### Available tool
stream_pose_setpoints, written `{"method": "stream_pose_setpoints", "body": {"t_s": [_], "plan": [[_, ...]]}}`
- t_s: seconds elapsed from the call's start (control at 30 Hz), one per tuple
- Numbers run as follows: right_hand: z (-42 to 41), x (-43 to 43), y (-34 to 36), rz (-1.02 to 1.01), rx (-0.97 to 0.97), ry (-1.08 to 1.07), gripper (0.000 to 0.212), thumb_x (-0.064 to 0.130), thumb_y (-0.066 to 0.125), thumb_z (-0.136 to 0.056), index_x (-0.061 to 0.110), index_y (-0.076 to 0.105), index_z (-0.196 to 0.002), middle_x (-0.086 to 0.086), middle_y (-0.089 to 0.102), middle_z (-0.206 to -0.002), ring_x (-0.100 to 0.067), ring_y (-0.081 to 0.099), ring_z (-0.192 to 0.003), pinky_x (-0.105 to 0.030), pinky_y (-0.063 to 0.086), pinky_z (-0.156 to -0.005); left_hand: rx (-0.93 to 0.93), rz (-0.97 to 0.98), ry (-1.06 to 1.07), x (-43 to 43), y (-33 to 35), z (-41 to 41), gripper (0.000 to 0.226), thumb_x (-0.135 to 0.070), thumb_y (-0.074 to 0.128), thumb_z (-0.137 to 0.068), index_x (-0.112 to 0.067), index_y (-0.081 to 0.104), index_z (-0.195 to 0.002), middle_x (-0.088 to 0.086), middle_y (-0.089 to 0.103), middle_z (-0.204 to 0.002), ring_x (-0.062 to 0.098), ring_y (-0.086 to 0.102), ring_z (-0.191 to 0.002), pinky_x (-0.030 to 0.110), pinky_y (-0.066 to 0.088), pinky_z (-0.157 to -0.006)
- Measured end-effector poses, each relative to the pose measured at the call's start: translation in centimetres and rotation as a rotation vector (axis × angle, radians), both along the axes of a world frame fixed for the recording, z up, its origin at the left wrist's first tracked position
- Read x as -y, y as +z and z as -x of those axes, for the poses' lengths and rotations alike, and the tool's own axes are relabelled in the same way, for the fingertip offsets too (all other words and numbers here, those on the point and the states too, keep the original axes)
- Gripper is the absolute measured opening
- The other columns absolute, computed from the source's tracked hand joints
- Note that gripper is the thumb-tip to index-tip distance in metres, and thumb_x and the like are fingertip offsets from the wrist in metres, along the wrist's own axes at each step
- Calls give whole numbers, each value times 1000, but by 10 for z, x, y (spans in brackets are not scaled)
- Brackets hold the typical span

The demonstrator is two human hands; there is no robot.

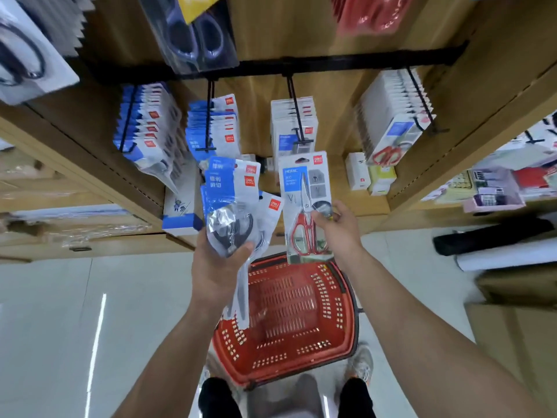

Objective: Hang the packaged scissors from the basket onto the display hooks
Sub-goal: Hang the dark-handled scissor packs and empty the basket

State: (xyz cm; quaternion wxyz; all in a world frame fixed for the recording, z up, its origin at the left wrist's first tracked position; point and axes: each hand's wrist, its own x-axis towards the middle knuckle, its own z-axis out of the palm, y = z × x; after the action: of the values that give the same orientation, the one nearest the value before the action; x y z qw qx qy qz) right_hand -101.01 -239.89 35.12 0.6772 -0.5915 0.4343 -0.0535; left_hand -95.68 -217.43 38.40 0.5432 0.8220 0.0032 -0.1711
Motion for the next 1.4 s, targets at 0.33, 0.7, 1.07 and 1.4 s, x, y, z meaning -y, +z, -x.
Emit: {"method": "stream_pose_setpoints", "body": {"t_s": [0.33,0.7,1.07,1.4], "plan": [[-57,14,-53,76,106,-93,35,12,71,-96,14,64,-130,1,76,-107,4,73,-77,-11,53,-59,-37,20,33,6,-45,-21,45,-26,86,-82,-27,63,-121,-9,76,-107,13,74,-97,51,61,-88],[-100,33,-81,348,67,40,43,27,63,-102,23,56,-144,5,70,-119,-2,68,-99,-7,52,-62,-71,34,67,4,-63,-33,44,-24,83,-84,-32,61,-121,-11,76,-106,16,75,-96,53,62,-85],[-15,-24,-40,94,-8,282,14,34,59,-103,27,69,-108,4,76,-101,-20,74,-92,-41,59,-89,-144,183,2,-1,-48,-17,45,-1,77,-89,-18,63,-127,-1,76,-114,18,74,-104,32,60,-81],[40,-84,17,8,128,246,20,32,75,-89,33,74,-109,2,78,-101,-21,75,-93,-53,60,-84,-234,327,-44,16,3,40,41,-8,74,-93,-20,67,-132,1,77,-119,20,73,-114,40,57,-98]]}}
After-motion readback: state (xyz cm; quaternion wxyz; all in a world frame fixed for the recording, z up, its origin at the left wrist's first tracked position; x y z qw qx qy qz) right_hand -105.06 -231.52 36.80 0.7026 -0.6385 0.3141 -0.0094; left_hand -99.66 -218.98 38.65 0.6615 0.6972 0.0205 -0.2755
